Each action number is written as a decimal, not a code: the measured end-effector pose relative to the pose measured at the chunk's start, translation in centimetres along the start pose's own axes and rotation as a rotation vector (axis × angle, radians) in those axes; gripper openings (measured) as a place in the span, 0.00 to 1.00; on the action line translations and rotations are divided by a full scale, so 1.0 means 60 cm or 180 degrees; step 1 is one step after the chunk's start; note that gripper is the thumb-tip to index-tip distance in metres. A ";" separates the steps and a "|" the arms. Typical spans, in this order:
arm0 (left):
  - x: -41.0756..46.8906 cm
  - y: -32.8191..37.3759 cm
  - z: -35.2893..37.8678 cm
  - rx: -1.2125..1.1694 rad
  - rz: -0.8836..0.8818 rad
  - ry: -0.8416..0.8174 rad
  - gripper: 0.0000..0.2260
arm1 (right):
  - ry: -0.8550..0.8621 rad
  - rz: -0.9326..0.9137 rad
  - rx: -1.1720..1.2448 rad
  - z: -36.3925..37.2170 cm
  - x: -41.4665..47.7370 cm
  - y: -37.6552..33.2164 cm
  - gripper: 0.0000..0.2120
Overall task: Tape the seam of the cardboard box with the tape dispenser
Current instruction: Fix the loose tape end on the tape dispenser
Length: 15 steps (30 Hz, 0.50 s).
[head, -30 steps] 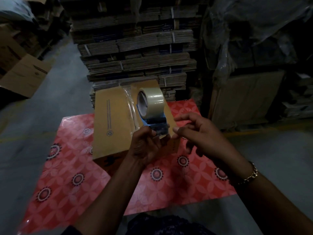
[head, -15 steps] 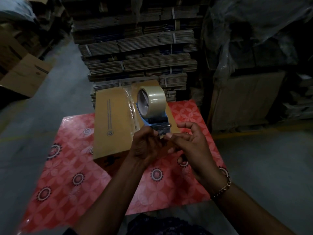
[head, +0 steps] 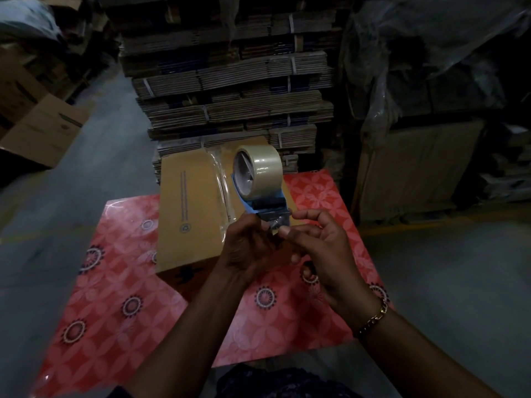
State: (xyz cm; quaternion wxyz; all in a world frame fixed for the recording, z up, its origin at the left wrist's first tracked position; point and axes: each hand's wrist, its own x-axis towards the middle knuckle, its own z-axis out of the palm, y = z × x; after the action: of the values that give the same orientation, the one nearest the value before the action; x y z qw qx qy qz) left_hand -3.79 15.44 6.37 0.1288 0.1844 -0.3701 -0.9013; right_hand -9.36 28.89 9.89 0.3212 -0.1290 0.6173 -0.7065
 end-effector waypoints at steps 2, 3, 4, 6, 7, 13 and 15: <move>0.002 -0.001 -0.001 -0.0049 -0.0053 -0.0039 0.46 | 0.0008 -0.0035 0.0020 -0.001 0.002 0.001 0.12; 0.003 -0.001 0.000 -0.0066 -0.0053 -0.0053 0.45 | 0.0011 -0.0047 0.0036 -0.002 0.003 0.001 0.11; 0.005 -0.002 -0.001 -0.0066 -0.0043 -0.0053 0.44 | 0.0016 -0.0049 0.0028 -0.002 0.004 0.001 0.10; 0.007 -0.002 0.000 -0.0019 -0.0017 -0.0046 0.43 | 0.0043 -0.0036 -0.0026 -0.004 0.006 0.002 0.10; 0.008 -0.002 -0.001 0.0016 0.0012 -0.0017 0.44 | 0.0064 -0.0032 -0.0043 -0.004 0.007 0.003 0.10; 0.011 -0.003 -0.002 0.0153 0.0155 0.0228 0.31 | 0.0093 -0.0090 -0.0113 -0.006 0.011 0.005 0.06; 0.011 -0.003 -0.001 0.0144 0.0111 0.0311 0.32 | 0.0092 -0.0078 -0.0136 -0.006 0.011 0.004 0.05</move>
State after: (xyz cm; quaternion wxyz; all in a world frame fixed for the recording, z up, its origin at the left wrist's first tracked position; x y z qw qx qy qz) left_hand -4.35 15.27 6.03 0.1582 0.2247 -0.3869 -0.8802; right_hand -9.98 28.78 9.45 0.3007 -0.1331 0.6352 -0.6988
